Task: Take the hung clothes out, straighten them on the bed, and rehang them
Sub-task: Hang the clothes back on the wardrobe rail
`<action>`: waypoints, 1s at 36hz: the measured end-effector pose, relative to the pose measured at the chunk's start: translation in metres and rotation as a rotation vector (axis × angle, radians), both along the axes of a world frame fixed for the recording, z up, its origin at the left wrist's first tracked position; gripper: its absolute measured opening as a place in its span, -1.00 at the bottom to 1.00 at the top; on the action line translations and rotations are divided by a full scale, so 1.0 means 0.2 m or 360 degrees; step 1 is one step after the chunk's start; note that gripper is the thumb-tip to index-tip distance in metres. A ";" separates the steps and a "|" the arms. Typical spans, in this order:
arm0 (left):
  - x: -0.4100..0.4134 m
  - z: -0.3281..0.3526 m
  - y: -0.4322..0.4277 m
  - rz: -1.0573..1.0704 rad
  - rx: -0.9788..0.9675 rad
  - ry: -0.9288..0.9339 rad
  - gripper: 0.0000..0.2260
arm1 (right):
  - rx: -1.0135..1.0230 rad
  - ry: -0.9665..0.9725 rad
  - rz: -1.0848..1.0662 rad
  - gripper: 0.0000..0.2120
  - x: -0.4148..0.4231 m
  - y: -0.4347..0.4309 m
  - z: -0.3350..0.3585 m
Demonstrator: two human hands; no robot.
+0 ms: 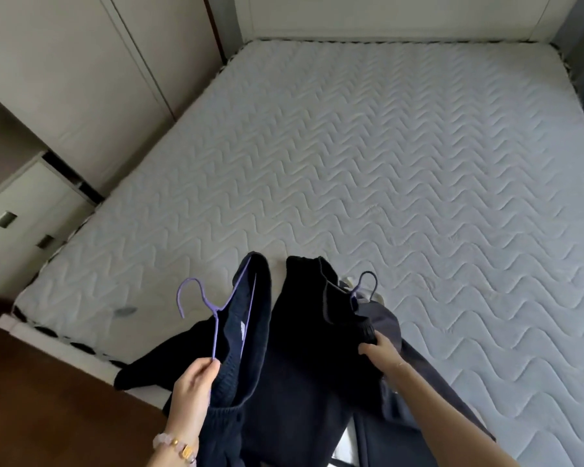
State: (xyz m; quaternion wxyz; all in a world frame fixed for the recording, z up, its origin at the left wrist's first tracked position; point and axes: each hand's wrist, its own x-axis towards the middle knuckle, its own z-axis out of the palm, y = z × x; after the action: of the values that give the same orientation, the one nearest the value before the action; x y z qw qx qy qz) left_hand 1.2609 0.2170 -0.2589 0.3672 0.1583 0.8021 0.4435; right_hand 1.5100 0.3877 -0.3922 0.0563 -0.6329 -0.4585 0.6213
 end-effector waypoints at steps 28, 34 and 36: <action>0.06 -0.36 0.05 -0.0073 -0.0122 -0.0039 -0.86 | 0.0065 -0.0666 -0.0029 -0.69 0.04 -0.03 -0.51; 0.07 -0.39 0.06 -0.0044 -0.0141 -0.0055 -0.85 | -0.0045 -0.0643 -0.0022 -0.63 0.05 0.00 -0.50; 0.07 -0.39 0.06 -0.0079 -0.0151 -0.0063 -0.86 | -0.0050 -0.0607 -0.0019 -0.62 0.07 0.01 -0.48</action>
State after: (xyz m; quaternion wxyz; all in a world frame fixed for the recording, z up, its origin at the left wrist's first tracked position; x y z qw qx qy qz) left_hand 1.2750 0.2291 -0.3362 0.4011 0.1518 0.8106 0.3987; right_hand 1.5240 0.3895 -0.4883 -0.0378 -0.7426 -0.4475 0.4969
